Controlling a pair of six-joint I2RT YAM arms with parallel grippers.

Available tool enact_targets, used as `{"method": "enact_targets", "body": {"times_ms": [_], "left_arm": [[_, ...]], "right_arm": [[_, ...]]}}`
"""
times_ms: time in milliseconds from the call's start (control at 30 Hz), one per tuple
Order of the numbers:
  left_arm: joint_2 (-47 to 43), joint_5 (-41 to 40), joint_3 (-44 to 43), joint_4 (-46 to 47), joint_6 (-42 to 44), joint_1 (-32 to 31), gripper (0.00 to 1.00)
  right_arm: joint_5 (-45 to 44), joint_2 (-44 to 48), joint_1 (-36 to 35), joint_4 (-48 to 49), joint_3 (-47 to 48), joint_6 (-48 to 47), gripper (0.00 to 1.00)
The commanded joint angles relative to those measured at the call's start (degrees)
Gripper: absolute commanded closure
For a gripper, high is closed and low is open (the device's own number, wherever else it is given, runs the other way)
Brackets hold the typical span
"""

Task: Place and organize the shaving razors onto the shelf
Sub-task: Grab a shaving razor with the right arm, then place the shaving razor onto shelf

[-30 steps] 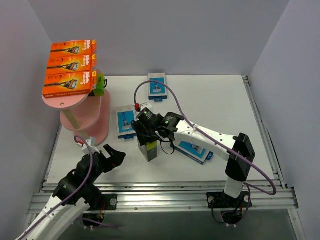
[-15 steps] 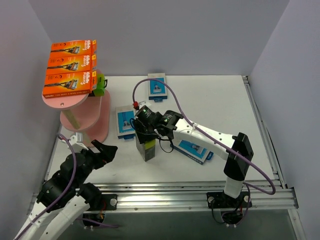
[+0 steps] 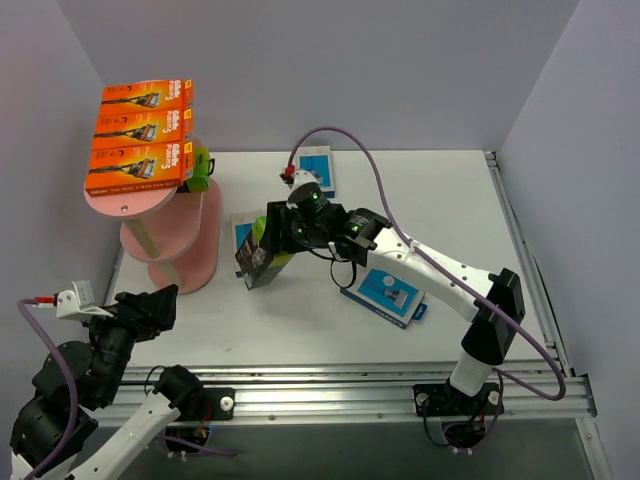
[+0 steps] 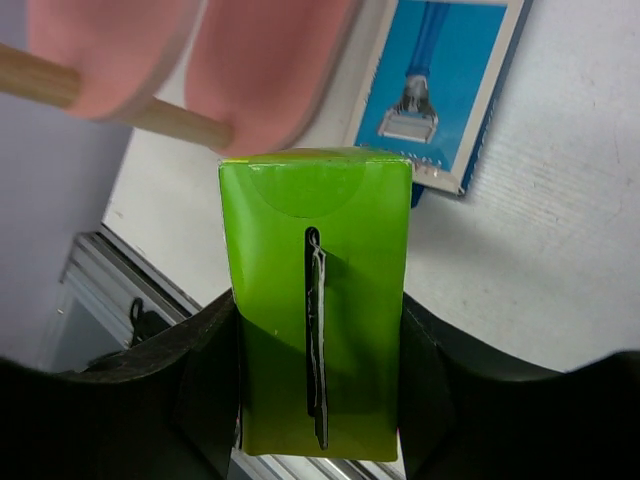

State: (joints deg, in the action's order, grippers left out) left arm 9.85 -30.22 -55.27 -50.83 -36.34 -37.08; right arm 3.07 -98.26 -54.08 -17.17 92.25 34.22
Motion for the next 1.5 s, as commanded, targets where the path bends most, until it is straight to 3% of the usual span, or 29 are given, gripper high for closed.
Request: {"method": "enact_targets", "body": {"times_ms": [0,67,133,433,600,833,1033,1200,1467], "left_arm": [[0.5,-5.1,-2.3,-3.1,8.2,-0.2,0.17],[-0.3,-8.8,-3.2,-2.6,11.6,-0.2,0.15],[-0.2,-13.5,-4.4,-2.8,14.2,-0.2,0.03],[0.4,-18.4,-5.6,1.3,20.7,-1.4,0.06],[-1.6,-20.5,-5.0,3.7,21.8,-2.0,0.06],[-1.7,-23.5,-2.8,12.5,32.5,-3.5,0.06],[0.8,-30.1,-1.3,15.8,36.1,-9.9,0.06],[-0.6,-38.7,0.1,13.0,32.0,-19.8,0.06],[-5.5,-41.9,2.4,10.2,29.2,-24.4,0.06]], "right_arm": [[0.8,6.6,1.8,13.6,-0.7,4.5,1.0],[0.6,7.4,2.9,17.7,-2.1,6.3,1.0],[0.5,7.1,3.5,21.6,-2.6,7.6,1.0],[4.9,3.4,5.9,35.7,-3.0,14.2,1.0],[7.2,-0.3,6.0,37.3,0.8,15.5,1.0],[10.3,-4.1,6.0,44.0,1.8,18.7,1.0],[11.8,-6.1,5.8,46.3,3.6,19.9,1.0],[12.5,-5.7,5.6,46.4,4.5,20.4,1.0],[13.2,-6.0,5.6,47.0,5.4,20.5,1.0]]}}
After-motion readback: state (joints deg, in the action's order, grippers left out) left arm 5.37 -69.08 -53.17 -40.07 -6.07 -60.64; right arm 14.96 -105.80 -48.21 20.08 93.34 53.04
